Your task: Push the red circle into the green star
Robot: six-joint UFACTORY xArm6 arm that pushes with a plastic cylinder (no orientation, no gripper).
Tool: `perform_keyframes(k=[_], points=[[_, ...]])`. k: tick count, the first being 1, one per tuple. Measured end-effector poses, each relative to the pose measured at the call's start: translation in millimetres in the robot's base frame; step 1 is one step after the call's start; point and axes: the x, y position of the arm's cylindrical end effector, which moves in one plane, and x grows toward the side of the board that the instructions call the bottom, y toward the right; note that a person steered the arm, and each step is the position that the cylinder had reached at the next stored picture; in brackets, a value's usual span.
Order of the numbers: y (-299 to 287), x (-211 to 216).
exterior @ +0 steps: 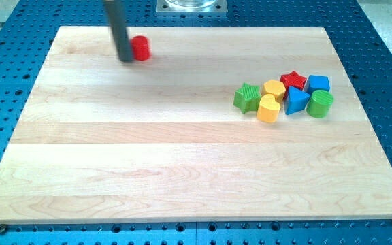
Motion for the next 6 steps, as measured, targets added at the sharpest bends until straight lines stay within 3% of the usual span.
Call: perform_keyframes(k=[1, 2, 3, 4, 6], points=[[-79, -37], [-35, -48], [85, -23], [155, 35], [204, 56]])
